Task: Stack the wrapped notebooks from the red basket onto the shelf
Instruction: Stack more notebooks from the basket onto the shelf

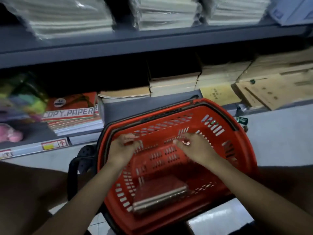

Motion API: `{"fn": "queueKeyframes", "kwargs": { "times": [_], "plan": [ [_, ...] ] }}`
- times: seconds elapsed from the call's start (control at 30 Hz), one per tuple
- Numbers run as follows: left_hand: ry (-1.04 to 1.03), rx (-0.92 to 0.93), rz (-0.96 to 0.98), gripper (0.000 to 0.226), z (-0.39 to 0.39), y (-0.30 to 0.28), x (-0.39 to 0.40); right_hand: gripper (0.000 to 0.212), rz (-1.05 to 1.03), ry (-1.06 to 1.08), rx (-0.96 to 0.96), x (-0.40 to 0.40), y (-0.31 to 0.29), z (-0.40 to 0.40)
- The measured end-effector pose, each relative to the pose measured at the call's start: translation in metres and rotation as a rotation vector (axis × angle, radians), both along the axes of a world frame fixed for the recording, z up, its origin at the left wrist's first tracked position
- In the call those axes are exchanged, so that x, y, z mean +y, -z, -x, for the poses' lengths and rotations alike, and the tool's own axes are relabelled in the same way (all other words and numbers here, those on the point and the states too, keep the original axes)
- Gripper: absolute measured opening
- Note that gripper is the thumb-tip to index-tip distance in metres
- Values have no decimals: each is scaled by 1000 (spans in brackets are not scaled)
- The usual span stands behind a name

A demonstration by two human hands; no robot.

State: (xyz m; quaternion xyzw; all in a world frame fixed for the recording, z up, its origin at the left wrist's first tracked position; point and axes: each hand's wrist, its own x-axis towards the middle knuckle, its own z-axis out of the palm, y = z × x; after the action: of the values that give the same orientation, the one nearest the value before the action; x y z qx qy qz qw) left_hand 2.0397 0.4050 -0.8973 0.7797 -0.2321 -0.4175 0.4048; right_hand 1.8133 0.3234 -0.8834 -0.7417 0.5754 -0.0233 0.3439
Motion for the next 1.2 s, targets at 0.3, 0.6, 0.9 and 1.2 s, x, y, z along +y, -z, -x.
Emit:
{"fn": "queueKeyframes", "kwargs": {
  "times": [0.3, 0.6, 0.9, 1.2],
  "plan": [
    [516, -57, -584, 18, 10, 62, 28, 43, -481, -187, 258, 32, 53, 11],
    [889, -184, -779, 26, 34, 66, 44, 42, -545, -327, 351, 39, 60, 11],
    [486, 160, -719, 18, 30, 60, 45, 25, -526, 34, 268, 48, 46, 4],
    [-103, 619, -315, 25, 9, -13, 19, 24, -793, 611, -452, 34, -9, 1]
  ]
}}
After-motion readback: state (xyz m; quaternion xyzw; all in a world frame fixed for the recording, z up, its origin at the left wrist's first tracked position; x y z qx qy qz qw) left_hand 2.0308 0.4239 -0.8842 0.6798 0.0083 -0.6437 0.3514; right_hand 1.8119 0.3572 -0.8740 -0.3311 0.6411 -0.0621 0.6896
